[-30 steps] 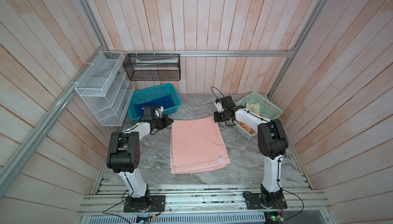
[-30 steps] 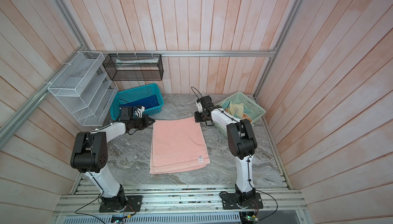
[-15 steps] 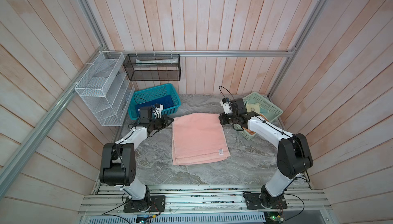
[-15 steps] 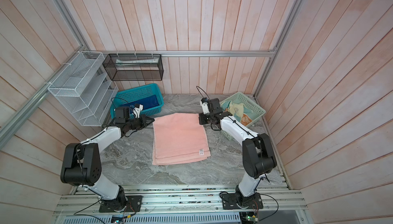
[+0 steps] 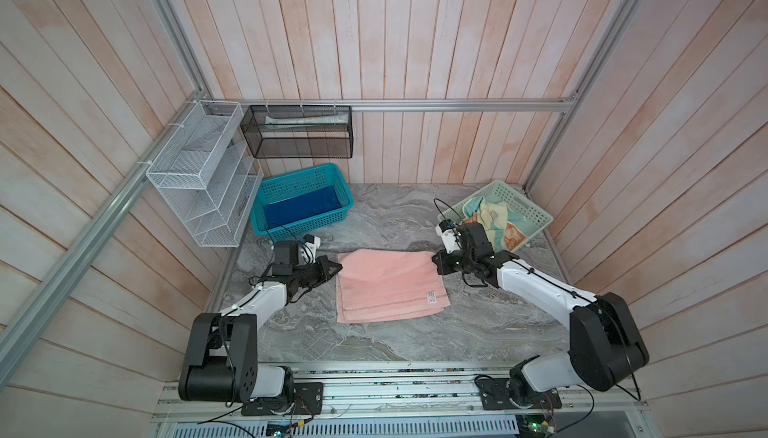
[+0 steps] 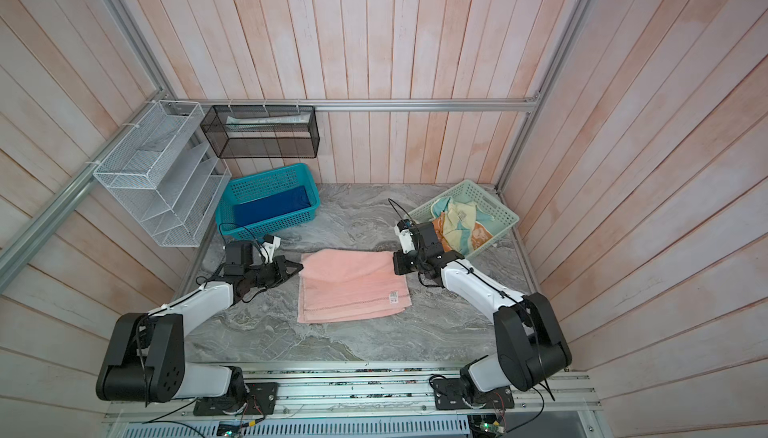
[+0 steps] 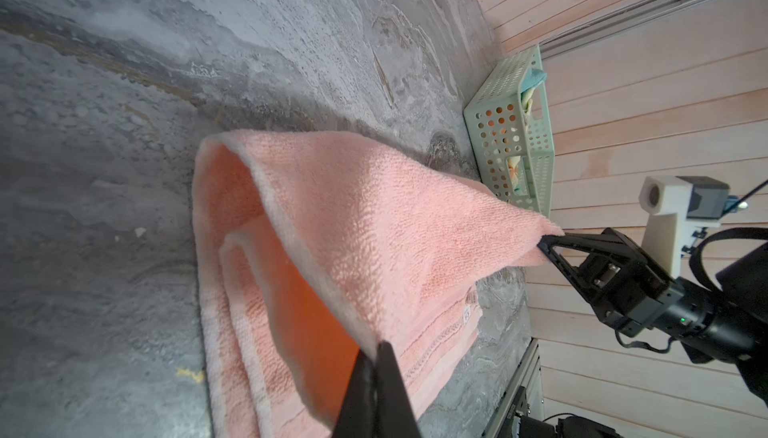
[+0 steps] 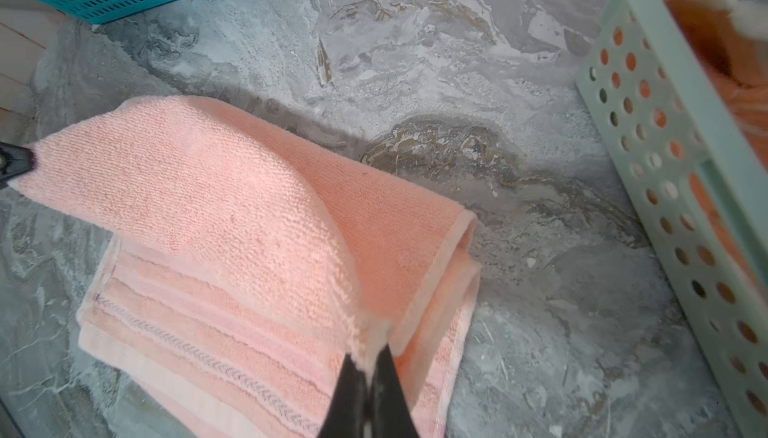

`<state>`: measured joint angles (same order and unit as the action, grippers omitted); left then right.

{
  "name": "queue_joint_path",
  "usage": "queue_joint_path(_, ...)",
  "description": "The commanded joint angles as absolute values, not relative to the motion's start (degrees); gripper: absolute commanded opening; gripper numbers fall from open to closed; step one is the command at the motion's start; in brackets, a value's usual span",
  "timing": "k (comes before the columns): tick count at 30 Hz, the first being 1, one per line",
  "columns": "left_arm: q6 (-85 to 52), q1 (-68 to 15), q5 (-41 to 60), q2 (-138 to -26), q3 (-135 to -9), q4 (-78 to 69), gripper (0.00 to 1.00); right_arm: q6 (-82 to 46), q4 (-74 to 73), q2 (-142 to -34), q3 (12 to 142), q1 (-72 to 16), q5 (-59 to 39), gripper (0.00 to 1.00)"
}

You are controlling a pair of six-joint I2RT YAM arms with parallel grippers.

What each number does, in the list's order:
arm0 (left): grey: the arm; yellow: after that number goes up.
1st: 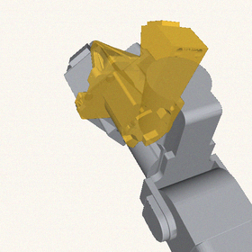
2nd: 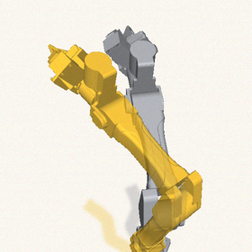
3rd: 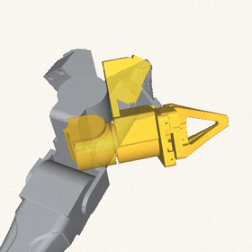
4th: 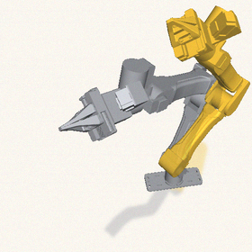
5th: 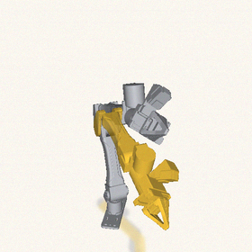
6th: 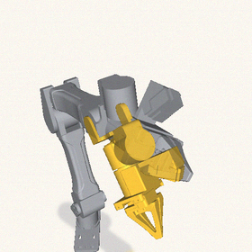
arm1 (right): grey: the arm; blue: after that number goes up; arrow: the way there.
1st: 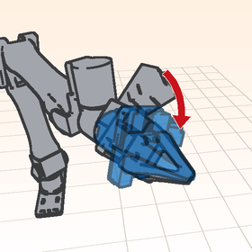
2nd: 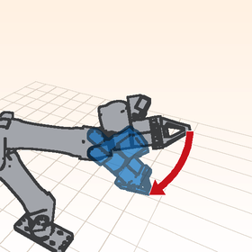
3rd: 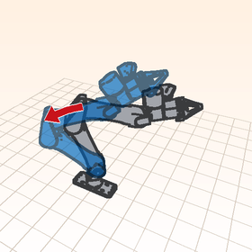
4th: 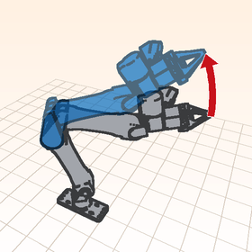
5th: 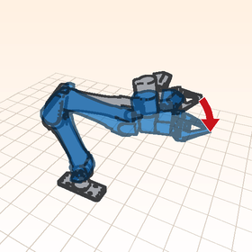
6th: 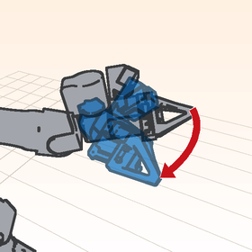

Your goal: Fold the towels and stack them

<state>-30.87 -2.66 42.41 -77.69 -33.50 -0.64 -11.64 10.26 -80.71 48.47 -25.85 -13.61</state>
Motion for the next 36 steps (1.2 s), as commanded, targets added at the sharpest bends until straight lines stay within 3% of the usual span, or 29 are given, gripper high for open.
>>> queue_joint_path(1,-34.0,-3.0,40.0,-73.1,-28.8,2.6,0.10,-13.7,12.3,-76.8,43.6,-26.0,-15.6,0.13)
queue_joint_path(3,-36.3,-3.0,38.2,-69.2,-25.8,5.3,0.27,-15.2,14.1,-73.9,40.9,-26.0,-15.9,0.28)
queue_joint_path(7,-39.0,-2.8,33.0,-63.1,-23.3,11.4,0.41,-19.4,17.5,-70.7,38.9,-25.9,-15.1,0.40)
queue_joint_path(16,-38.4,-3.0,34.9,-68.3,-24.8,9.9,0.50,-21.9,18.6,-78.4,42.3,-25.2,-16.7,0.46)
queue_joint_path(24,-38.3,-4.3,38.2,-75.5,-27.2,4.2,0.51,-20.8,17.8,-84.9,45.6,-25.1,-17.5,0.47)
queue_joint_path(29,-37.8,-5.2,37.7,-76.6,-28.3,2.3,0.51,-19.4,17.8,-85.5,47.1,-25.1,-17.6,0.38)
queue_joint_path(32,-37.5,-5.3,38.3,-77.6,-28.9,1.6,0.48,-18.5,18.0,-85.8,47.8,-25.1,-17.7,0.23)
queue_joint_path(36,-36.9,-5.4,39.2,-78.5,-29.3,2.1,0.37,-17.4,18.5,-86.0,49.1,-25.1,-17.8,0.05)
